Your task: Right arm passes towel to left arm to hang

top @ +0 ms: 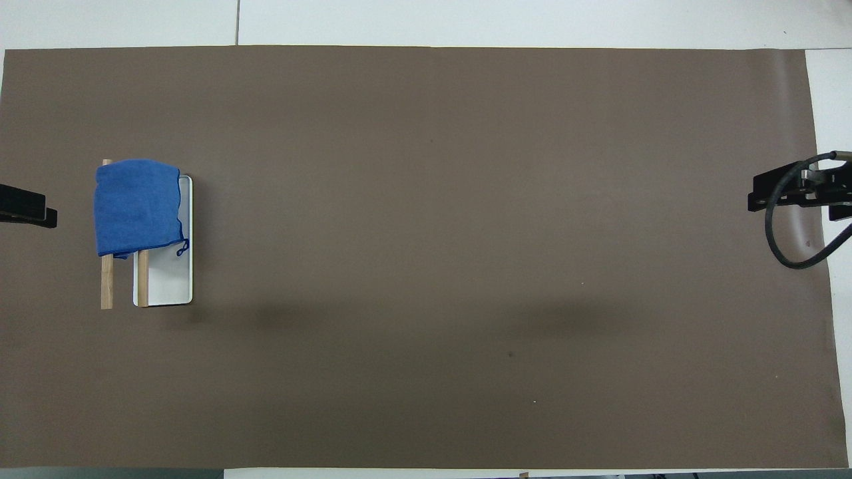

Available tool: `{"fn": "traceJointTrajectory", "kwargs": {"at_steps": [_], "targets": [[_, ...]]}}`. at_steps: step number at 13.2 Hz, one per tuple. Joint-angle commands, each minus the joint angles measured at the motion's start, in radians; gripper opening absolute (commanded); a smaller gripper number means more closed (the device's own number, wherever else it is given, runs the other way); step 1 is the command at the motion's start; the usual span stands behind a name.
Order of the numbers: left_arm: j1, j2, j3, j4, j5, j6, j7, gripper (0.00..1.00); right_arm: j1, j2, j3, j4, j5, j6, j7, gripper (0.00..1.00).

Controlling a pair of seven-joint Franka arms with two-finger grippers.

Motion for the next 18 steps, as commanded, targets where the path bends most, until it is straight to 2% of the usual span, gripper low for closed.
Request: {"fn": "traceJointTrajectory", "kwargs": {"at_steps": [1, 18], "targets": [[-0.006, -0.017, 0.003, -0.022, 0.000, 0.013, 0.009, 1.00, -0.012, -0.013, 0.010, -0.015, 0.001, 0.013, -0.017, 1.00], [-0.003, -0.017, 0.003, -0.022, 0.000, 0.013, 0.009, 1.00, -0.022, -0.016, 0.005, -0.018, 0.002, 0.013, -0.121, 1.00]]}}
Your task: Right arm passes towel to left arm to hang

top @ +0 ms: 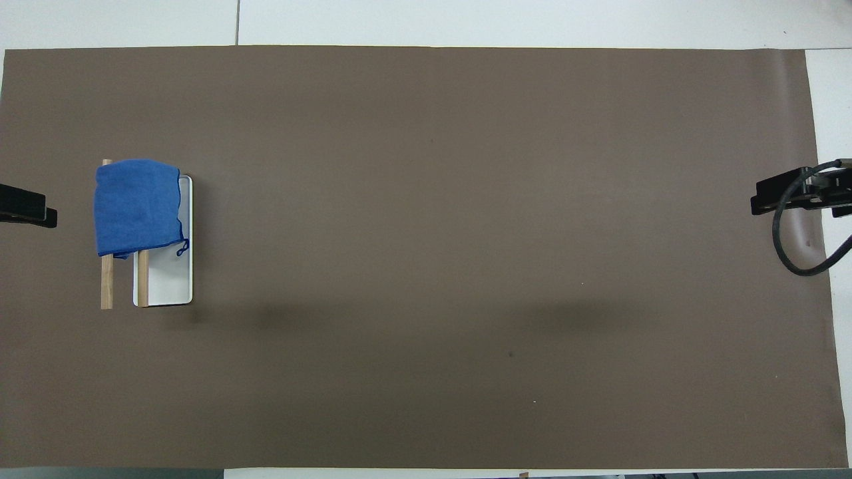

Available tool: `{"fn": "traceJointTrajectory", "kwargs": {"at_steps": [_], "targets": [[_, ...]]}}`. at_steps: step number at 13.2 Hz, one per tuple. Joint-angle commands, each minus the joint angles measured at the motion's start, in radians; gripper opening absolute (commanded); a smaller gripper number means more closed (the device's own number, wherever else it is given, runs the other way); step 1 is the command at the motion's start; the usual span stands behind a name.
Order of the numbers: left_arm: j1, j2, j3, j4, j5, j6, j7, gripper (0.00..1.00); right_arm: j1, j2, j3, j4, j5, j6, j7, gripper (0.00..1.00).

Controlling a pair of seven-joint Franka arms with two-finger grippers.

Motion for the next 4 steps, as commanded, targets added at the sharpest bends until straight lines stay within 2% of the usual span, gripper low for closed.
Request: {"fn": "traceJointTrajectory", "kwargs": {"at_steps": [1, 4], "targets": [[-0.003, -0.017, 0.003, -0.022, 0.000, 0.013, 0.009, 1.00, -0.019, -0.015, 0.009, -0.018, 0.002, 0.016, -0.023, 1.00], [-0.003, -0.017, 0.003, -0.022, 0.000, 0.013, 0.009, 1.00, -0.005, -0.009, 0.014, -0.005, 0.056, 0.016, 0.029, 1.00]]}}
